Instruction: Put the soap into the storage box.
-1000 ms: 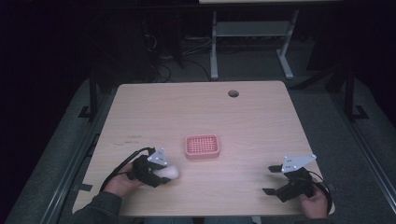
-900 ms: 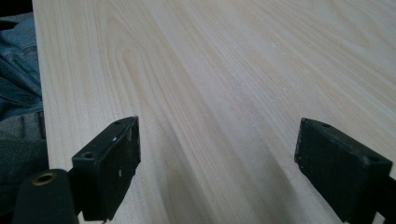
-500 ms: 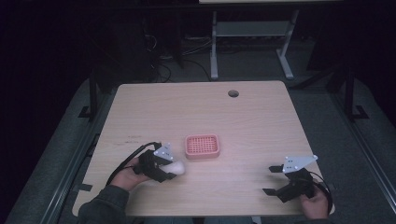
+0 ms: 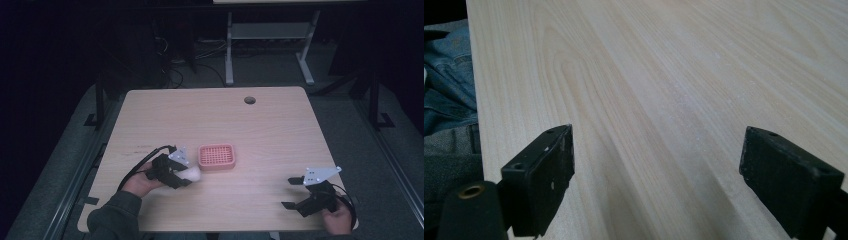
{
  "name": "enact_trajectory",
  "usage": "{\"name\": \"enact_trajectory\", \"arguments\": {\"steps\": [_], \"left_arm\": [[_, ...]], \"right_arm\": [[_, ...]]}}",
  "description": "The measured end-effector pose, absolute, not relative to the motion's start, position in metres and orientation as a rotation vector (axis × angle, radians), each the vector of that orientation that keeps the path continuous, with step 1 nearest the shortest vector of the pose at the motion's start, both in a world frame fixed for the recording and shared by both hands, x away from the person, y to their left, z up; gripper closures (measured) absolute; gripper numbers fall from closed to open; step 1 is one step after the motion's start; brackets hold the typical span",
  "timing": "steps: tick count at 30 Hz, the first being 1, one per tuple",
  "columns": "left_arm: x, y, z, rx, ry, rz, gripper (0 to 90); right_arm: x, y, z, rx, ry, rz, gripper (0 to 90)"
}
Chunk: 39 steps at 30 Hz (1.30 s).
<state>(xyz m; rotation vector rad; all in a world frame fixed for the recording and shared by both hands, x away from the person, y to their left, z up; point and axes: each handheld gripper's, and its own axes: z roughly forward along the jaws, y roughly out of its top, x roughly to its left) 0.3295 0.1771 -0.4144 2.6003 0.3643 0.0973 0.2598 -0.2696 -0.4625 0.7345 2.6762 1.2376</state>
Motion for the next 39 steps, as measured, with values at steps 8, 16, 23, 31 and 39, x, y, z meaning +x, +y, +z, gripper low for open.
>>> {"name": "enact_trajectory", "arguments": {"steps": [8,16,23,31,39], "left_arm": [[0.339,0.169,-0.41,2.612,0.353,0.092,49.1],[0.346,0.163,-0.405,2.615,0.338,0.086,49.0],[0.354,0.156,-0.403,2.622,0.334,0.082,49.0],[0.363,0.148,-0.399,2.633,0.324,0.081,49.1],[0.371,0.141,-0.397,2.631,0.323,0.075,49.1]], "right_arm": [[0.259,-0.271,-0.461,0.736,2.667,1.248,14.0],[0.259,-0.27,-0.461,0.727,2.663,1.255,14.0],[0.258,-0.271,-0.461,0.737,2.658,1.261,14.1],[0.258,-0.272,-0.46,0.733,2.655,1.263,14.1],[0.258,-0.272,-0.46,0.73,2.652,1.267,14.0]]}}
